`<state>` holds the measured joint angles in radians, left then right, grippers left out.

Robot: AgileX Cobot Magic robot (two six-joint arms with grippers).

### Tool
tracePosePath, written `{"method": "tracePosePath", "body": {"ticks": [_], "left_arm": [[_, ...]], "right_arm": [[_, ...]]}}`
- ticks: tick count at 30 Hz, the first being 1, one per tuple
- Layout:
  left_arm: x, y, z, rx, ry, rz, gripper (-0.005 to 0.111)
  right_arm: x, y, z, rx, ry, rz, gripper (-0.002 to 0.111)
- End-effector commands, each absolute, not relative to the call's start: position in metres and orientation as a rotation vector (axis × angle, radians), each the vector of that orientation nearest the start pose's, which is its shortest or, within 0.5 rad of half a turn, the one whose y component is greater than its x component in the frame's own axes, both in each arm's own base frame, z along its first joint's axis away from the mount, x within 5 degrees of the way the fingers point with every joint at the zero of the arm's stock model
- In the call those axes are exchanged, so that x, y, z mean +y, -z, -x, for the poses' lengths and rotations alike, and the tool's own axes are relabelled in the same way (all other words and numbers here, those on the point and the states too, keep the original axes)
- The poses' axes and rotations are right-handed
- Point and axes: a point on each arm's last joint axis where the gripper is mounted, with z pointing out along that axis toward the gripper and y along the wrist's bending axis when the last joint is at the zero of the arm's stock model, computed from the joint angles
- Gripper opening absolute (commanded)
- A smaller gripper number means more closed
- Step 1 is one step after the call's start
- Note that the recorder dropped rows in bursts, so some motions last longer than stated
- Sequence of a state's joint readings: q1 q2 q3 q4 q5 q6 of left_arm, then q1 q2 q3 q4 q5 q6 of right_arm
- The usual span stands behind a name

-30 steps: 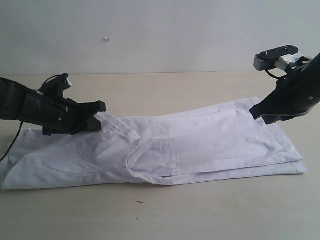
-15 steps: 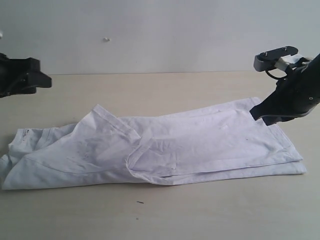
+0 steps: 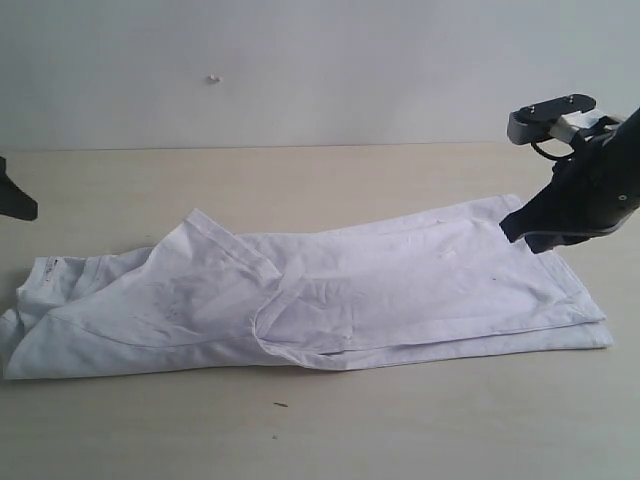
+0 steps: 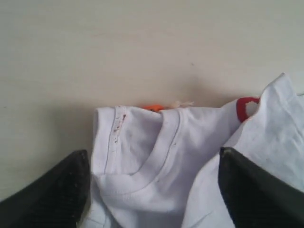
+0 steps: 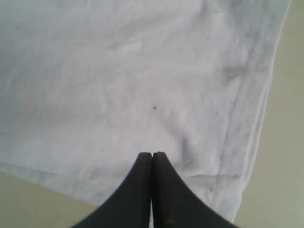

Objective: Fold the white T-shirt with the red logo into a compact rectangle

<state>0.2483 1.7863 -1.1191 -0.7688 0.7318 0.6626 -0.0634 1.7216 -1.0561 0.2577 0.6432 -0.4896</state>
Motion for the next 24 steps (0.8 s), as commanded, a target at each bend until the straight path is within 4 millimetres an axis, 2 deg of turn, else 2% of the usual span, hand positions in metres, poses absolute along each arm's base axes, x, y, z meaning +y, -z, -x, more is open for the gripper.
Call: {"method": "tracePosePath", "body": {"ticks": [1,4,8,15,19,24], "left_arm": [[0.047,-0.180,-0.350,2.711,0.567,0.099,0.072],[0.048,-0.166,-0.349,2.778,0.570,0.107,0.074],[0.052,-0.157,-0.347,2.834,0.505,0.058,0.082],[0.055,-0.141,-0.346,2.890,0.523,0.060,0.082],[0.052,-0.131,-0.346,2.908,0.581,0.051,0.082],[0.043,-0.122,-0.347,2.885,0.760,-0.026,0.082]], "right_arm": [[-0.009,-0.196,-0.332,2.738,-0.128,0.340,0.000],[-0.008,-0.196,-0.332,2.737,-0.137,0.331,0.000],[-0.007,-0.196,-0.331,2.747,-0.165,0.315,0.000],[-0.006,-0.196,-0.330,2.757,-0.175,0.325,0.000],[-0.006,-0.196,-0.330,2.758,-0.175,0.328,0.000],[-0.006,-0.196,-0.330,2.761,-0.177,0.339,0.000]]}}
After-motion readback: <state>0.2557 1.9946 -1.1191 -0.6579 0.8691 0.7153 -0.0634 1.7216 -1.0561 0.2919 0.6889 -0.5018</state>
